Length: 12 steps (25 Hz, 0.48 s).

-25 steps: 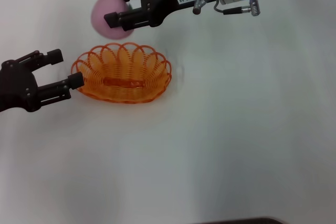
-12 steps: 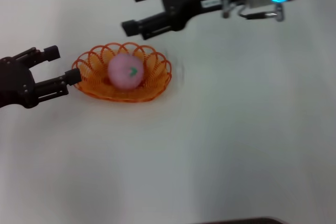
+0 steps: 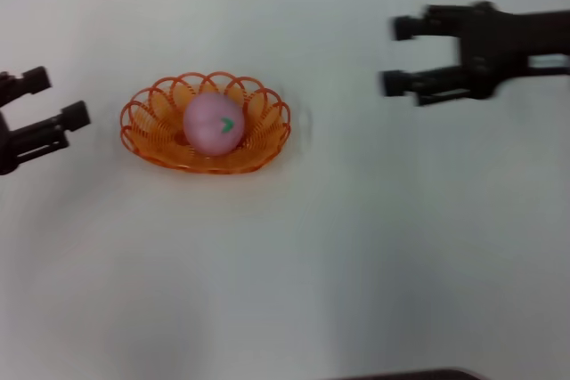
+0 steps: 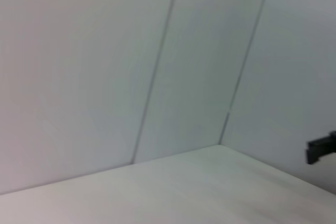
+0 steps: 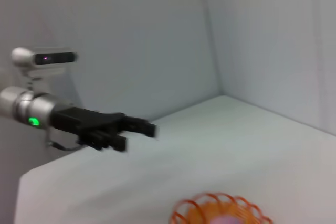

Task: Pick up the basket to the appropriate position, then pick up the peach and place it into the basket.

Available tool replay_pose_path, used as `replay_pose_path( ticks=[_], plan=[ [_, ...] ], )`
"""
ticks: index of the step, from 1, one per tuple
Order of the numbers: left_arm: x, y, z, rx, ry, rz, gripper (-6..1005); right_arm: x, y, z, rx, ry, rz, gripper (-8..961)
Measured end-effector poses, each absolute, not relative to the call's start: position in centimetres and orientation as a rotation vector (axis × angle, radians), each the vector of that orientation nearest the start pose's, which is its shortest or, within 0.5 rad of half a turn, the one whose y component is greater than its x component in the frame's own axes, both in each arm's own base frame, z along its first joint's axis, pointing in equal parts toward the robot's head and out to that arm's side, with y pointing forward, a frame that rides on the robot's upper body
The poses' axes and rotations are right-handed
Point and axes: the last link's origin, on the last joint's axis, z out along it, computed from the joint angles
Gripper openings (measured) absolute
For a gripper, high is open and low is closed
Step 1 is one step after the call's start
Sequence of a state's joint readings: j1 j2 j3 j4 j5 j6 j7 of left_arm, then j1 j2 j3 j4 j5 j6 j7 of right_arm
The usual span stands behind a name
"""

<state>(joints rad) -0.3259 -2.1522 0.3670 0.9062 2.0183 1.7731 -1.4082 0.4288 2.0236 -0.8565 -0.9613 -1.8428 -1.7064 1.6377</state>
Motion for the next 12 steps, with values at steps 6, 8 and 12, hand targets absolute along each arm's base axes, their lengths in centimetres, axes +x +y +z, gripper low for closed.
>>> replay_pose_path(
  ticks=[6,8,12],
  plan=[
    [-31.1,26.5,5.6,-2.448,-0.748,-0.802,855,27.9,29.7,6.6,-2.759,0.678,0.596,942],
    [-31.1,26.4,5.4,-2.460,-0.763,-0.791,855,28.6,29.4,6.4,-2.766,0.697,0.548,941],
    [-31.3,26.3,5.0,-2.485,-0.804,-0.770,855,28.8,29.4,5.2,-2.787,0.699,0.488,941]
  ],
)
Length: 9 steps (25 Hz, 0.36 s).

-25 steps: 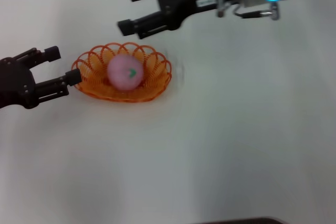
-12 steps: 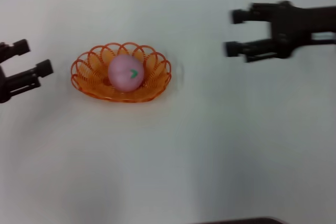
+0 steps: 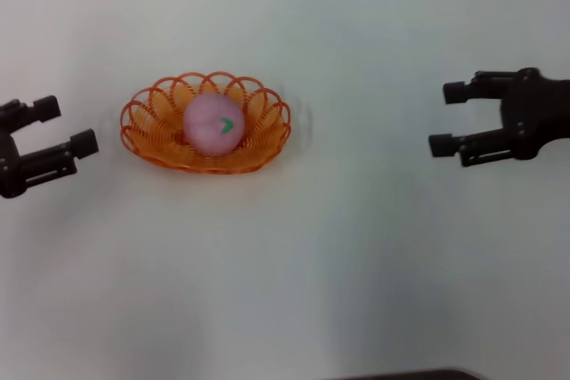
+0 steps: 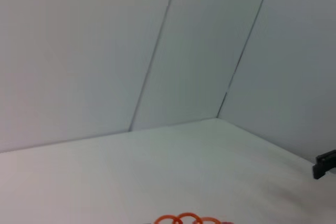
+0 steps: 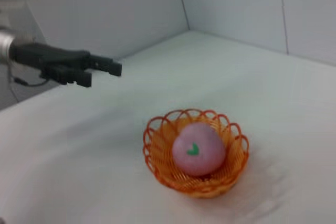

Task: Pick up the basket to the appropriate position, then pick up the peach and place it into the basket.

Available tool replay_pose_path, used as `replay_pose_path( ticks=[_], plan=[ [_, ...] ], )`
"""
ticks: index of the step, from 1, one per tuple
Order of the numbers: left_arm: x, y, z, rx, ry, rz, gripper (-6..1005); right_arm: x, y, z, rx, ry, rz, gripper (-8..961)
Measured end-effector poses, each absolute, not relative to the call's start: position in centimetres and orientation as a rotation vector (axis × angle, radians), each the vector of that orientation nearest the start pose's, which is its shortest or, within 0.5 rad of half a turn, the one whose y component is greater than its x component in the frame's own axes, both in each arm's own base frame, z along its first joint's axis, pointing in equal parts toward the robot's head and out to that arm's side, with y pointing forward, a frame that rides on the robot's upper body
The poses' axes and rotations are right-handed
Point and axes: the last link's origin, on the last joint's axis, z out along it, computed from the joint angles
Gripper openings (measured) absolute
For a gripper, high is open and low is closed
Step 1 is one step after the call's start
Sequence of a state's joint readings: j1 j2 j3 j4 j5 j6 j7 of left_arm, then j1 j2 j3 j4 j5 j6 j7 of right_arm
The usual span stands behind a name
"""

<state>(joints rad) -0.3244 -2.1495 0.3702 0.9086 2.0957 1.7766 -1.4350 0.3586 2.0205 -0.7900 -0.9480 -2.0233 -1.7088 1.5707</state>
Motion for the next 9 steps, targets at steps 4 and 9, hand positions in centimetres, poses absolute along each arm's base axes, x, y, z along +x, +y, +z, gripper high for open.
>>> replay_pose_path(
  ticks=[4,9],
  plan=[
    [-31.0,26.0,4.5,-2.538,-0.817,-0.762,855,28.5,30.0,4.6,-2.787,0.672,0.461,940],
    [-30.8,25.9,3.9,-2.601,-0.860,-0.719,855,27.5,31.0,4.3,-2.796,0.632,0.464,940]
  ],
)
